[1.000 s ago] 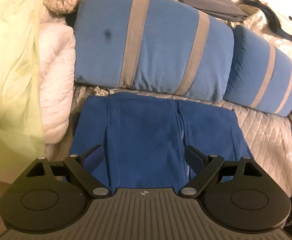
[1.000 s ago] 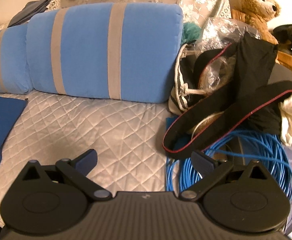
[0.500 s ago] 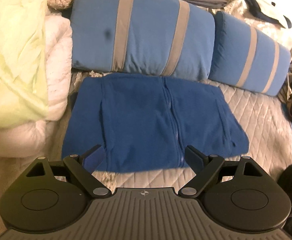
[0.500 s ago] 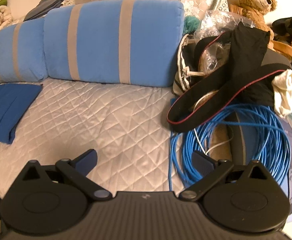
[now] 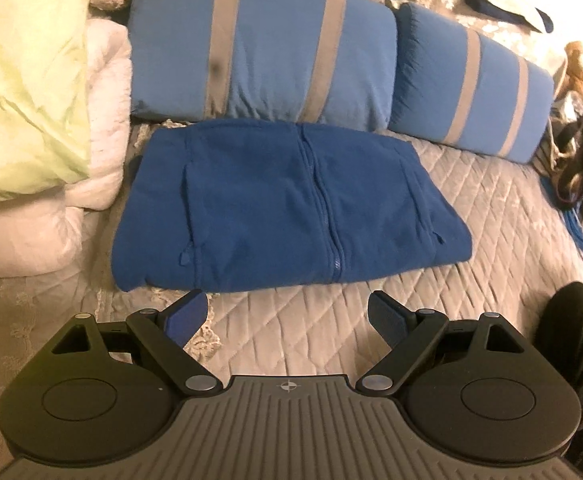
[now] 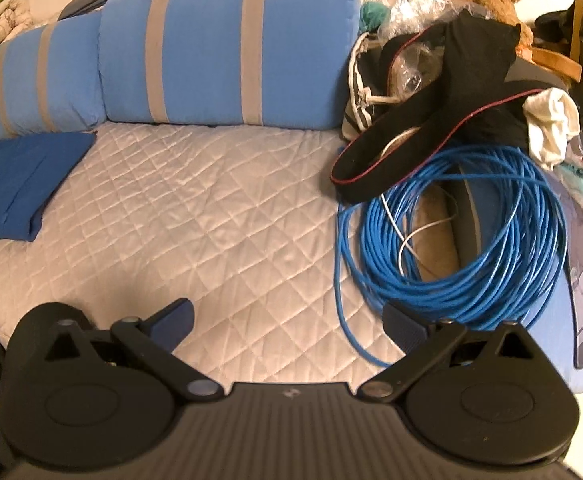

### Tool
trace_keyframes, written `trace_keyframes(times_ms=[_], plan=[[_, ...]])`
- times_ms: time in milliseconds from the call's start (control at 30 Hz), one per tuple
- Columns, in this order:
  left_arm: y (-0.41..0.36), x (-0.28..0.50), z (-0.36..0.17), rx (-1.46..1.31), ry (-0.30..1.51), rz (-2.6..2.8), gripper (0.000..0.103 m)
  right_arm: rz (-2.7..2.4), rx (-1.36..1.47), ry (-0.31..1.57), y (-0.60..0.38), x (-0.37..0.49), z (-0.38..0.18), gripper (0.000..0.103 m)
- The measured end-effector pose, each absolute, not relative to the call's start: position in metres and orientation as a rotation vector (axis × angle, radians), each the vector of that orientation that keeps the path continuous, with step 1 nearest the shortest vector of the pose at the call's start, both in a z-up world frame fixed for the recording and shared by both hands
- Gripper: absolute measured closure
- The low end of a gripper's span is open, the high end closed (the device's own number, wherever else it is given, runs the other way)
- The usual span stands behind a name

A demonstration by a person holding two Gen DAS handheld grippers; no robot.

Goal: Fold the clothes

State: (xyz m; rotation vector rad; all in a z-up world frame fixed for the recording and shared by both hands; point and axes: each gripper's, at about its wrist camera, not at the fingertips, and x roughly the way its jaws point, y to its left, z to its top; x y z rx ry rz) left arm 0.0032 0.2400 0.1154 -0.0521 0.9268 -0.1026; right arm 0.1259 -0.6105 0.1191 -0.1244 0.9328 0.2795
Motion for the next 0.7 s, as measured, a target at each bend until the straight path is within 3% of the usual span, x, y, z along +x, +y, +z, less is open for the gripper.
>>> trace_keyframes(times_ms=[700], plan=[[0.223, 0.012, 0.070, -0.040, 0.869, -0.028, 0.015, 0.377, -0.080, 0.914, -0.572, 0.124, 0.088, 0.000]])
